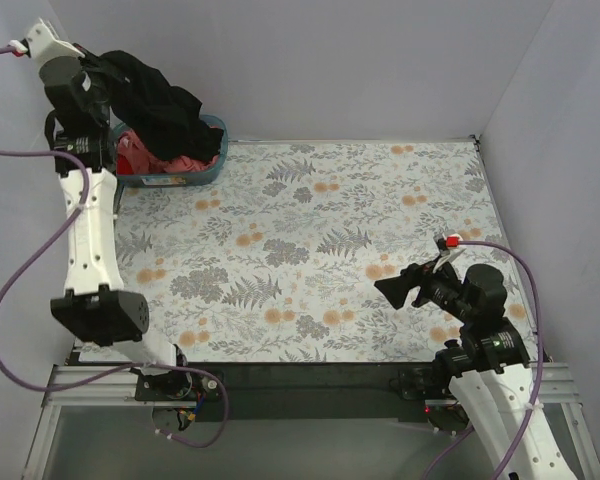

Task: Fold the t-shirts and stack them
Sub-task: Grab the tshirt from the pile, then move the tshirt to the center of the board, then flatten the tshirt out

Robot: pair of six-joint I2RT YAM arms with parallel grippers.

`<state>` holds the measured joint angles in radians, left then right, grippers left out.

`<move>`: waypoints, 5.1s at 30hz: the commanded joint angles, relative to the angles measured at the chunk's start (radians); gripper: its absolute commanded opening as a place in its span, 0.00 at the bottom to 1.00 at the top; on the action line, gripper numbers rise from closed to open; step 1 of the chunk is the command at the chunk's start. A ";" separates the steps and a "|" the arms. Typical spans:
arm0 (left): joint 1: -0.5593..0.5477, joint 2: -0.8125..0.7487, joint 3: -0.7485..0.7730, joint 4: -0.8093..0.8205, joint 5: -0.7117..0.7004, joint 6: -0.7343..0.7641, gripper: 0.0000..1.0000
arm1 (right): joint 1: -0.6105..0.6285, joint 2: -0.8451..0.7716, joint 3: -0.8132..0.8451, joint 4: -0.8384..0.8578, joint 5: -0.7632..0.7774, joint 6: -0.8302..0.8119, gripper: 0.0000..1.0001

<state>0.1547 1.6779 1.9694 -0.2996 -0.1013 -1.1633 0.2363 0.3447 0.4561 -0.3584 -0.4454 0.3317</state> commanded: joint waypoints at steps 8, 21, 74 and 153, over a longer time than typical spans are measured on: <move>-0.029 -0.428 -0.160 -0.151 0.409 0.039 0.00 | 0.005 -0.026 0.130 -0.008 0.059 -0.069 0.99; -0.752 -0.199 -0.115 -0.072 0.401 -0.013 0.00 | 0.005 -0.042 0.200 -0.071 0.175 -0.117 0.98; -0.710 -0.068 -0.906 -0.205 -0.003 -0.266 0.24 | 0.336 0.836 0.276 -0.116 0.358 -0.082 0.52; -1.066 -0.052 -0.971 -0.533 -0.029 -0.504 0.47 | 0.517 0.567 0.266 -0.234 0.706 0.055 0.97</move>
<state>-0.9020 1.6279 0.9791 -0.8349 -0.1268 -1.6436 0.7586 0.9272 0.7357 -0.6044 0.2371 0.3954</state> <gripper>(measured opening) 0.474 0.973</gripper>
